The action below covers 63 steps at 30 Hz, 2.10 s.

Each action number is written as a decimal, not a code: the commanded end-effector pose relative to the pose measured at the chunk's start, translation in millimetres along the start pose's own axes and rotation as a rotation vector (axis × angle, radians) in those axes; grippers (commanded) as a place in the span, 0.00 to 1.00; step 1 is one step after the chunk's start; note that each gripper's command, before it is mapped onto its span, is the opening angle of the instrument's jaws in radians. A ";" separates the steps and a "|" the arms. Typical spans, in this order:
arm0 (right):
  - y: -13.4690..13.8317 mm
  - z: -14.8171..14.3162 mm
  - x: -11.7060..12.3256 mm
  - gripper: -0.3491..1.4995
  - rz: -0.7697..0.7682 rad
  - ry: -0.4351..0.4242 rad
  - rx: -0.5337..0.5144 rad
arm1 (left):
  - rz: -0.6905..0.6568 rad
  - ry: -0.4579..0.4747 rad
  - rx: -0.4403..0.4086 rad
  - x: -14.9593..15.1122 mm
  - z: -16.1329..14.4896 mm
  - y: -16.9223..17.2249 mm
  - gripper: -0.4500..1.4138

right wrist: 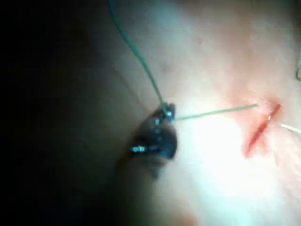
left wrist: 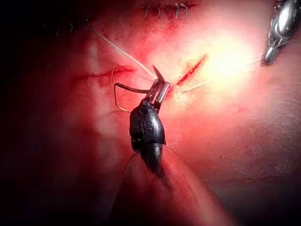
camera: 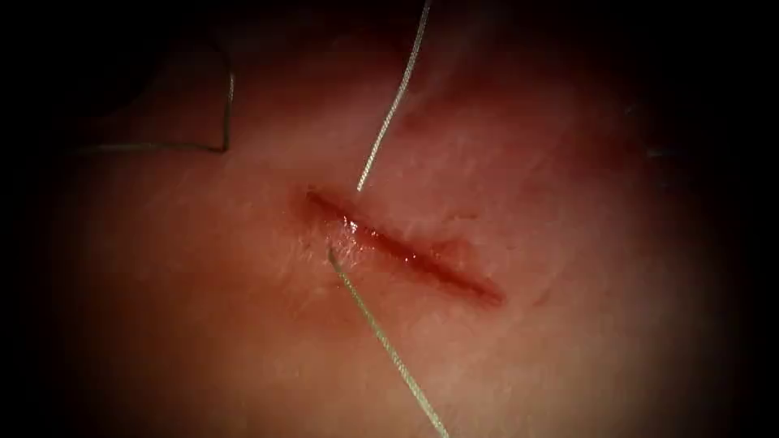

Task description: Wound Closure

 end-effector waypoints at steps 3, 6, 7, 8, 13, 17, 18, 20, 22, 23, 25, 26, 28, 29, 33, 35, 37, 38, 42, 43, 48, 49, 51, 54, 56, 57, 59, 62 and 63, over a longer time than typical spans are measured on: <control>2.1 -1.1 -0.6 0.83 0.044 -0.011 -0.070 | 0.001 0.002 -0.001 -0.6 0.4 -0.4 0.00; 4.5 -2.4 -1.1 0.86 0.075 0.003 -0.075 | 0.001 0.002 -0.001 -0.6 0.4 -0.4 0.00; 5.3 -2.8 -1.4 0.86 0.083 0.023 -0.057 | 0.001 0.002 -0.001 -0.6 0.4 -0.4 0.00; 5.9 -3.0 -1.7 0.86 0.087 0.042 -0.037 | 0.001 0.002 -0.001 -0.6 0.4 -0.4 0.00; 9.3 -0.5 -3.1 0.83 0.108 0.094 -0.012 | 0.001 0.002 -0.001 -0.6 0.5 -0.4 0.00; 11.6 5.3 -3.6 0.81 0.113 0.088 -0.035 | 0.002 0.002 -0.001 -0.6 0.5 -0.4 0.00; 11.9 6.6 -3.7 0.80 0.113 0.096 -0.029 | 0.002 0.002 -0.001 -0.6 0.5 -0.4 0.00; 12.6 9.3 -3.7 0.79 0.110 0.099 -0.029 | 0.002 0.002 -0.001 -0.6 0.4 -0.4 0.00; 13.2 11.2 -3.6 0.77 0.103 0.105 -0.022 | 0.002 0.002 -0.002 -0.6 0.4 -0.4 0.00; 13.6 12.2 -3.6 0.76 0.099 0.109 -0.018 | 0.002 0.002 -0.003 -0.7 0.4 -0.4 0.00; 14.3 13.6 -3.6 0.75 0.095 0.113 -0.014 | -0.004 0.002 -0.003 -0.7 0.3 -0.5 0.00; 14.7 14.4 -3.5 0.74 0.094 0.113 -0.014 | -0.004 0.002 -0.003 -0.7 0.4 -0.5 0.00; 15.3 15.5 -3.4 0.73 0.094 0.112 -0.017 | -0.004 0.002 -0.003 -0.7 0.4 -0.4 0.00; 15.5 16.1 -3.4 0.73 0.094 0.111 -0.019 | -0.004 0.002 -0.002 -0.7 0.4 -0.4 0.00; 16.2 18.3 -3.6 0.67 0.093 0.110 -0.023 | -0.004 0.002 -0.002 -0.7 0.4 -0.4 0.00; 16.3 19.2 -3.8 0.66 0.091 0.109 -0.020 | -0.004 0.002 -0.002 -0.7 0.4 -0.4 0.00; 16.5 19.9 -4.0 0.67 0.089 0.103 -0.019 | -0.004 0.002 -0.002 -0.7 0.4 -0.4 0.00; 16.6 20.2 -4.2 0.67 0.088 0.100 -0.018 | -0.004 0.002 -0.002 -0.7 0.4 -0.4 0.00; 16.8 20.6 -5.0 0.64 0.089 0.085 -0.009 | -0.004 0.002 -0.002 -0.7 0.5 -0.4 0.00; 16.9 20.7 -5.2 0.58 0.088 0.088 -0.005 | -0.004 0.002 -0.001 -0.7 0.5 -0.4 0.00; 16.7 20.5 -5.5 0.00 0.084 0.067 0.041 | -0.003 -0.001 -0.003 -0.7 0.5 -0.4 0.00; 16.8 20.3 -5.4 0.00 0.085 0.061 0.047 | -0.003 -0.001 -0.003 -0.7 0.5 -0.4 0.00; 16.7 19.8 -5.4 0.00 0.084 0.061 0.054 | -0.003 -0.001 -0.003 -0.7 0.5 -0.4 0.00; 16.5 18.9 -5.2 0.00 0.083 0.059 0.068 | -0.003 -0.001 -0.003 -0.7 0.5 -0.4 0.00; 16.2 18.3 -4.9 0.00 0.082 0.056 0.079 | -0.003 -0.001 -0.003 -0.7 0.5 -0.4 0.00; 16.0 18.1 -4.8 0.00 0.080 0.057 0.087 | -0.003 -0.001 -0.003 -0.7 0.5 -0.4 0.00; 15.3 17.5 -4.4 0.00 0.073 0.053 0.098 | -0.003 -0.001 -0.003 -0.7 0.5 -0.4 0.00; 13.6 16.2 -3.8 0.00 0.058 0.049 0.104 | -0.003 -0.001 -0.003 -0.7 0.4 -0.4 0.00; 13.1 15.7 -3.7 0.00 0.056 0.049 0.104 | -0.003 -0.001 -0.003 -0.7 0.4 -0.4 0.00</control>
